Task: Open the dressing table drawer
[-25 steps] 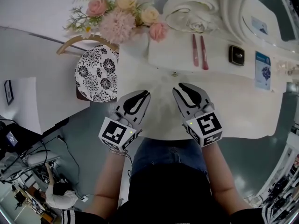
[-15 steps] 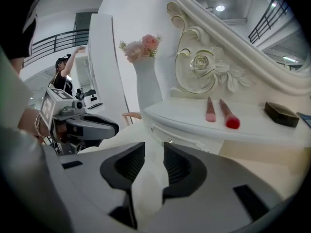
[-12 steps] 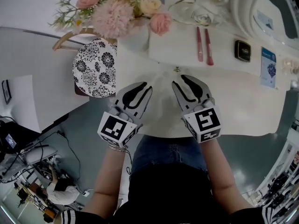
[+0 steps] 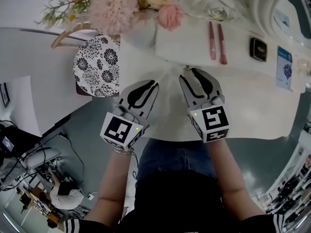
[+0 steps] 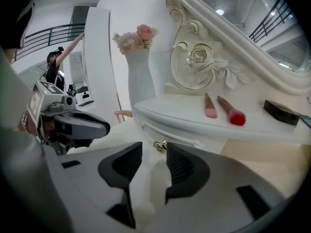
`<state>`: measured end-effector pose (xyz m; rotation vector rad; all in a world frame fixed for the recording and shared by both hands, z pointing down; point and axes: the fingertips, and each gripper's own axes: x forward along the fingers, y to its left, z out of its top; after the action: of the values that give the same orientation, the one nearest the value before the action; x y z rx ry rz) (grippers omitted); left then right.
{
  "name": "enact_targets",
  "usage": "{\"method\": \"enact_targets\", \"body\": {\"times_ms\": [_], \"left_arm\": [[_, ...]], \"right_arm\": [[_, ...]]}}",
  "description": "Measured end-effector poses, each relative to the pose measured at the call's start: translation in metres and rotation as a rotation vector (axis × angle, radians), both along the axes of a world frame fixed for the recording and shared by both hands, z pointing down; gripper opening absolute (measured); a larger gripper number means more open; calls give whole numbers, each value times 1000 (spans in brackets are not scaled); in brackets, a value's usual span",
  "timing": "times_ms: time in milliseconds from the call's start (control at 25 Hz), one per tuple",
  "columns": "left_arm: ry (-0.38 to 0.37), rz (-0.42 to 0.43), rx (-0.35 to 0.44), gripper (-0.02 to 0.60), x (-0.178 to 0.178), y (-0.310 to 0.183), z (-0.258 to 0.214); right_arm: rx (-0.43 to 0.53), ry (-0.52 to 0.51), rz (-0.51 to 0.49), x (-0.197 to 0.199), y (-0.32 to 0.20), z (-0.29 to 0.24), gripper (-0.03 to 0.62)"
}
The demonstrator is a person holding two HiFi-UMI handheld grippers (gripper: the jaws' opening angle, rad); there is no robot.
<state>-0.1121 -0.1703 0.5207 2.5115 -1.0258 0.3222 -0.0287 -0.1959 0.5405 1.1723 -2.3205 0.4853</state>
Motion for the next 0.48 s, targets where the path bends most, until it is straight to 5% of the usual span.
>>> {"method": "enact_targets", "body": {"times_ms": [480], "left_arm": [[15, 46, -15, 17, 2, 0, 1]], "right_arm": [[23, 27, 25, 0, -9, 7, 152]]}}
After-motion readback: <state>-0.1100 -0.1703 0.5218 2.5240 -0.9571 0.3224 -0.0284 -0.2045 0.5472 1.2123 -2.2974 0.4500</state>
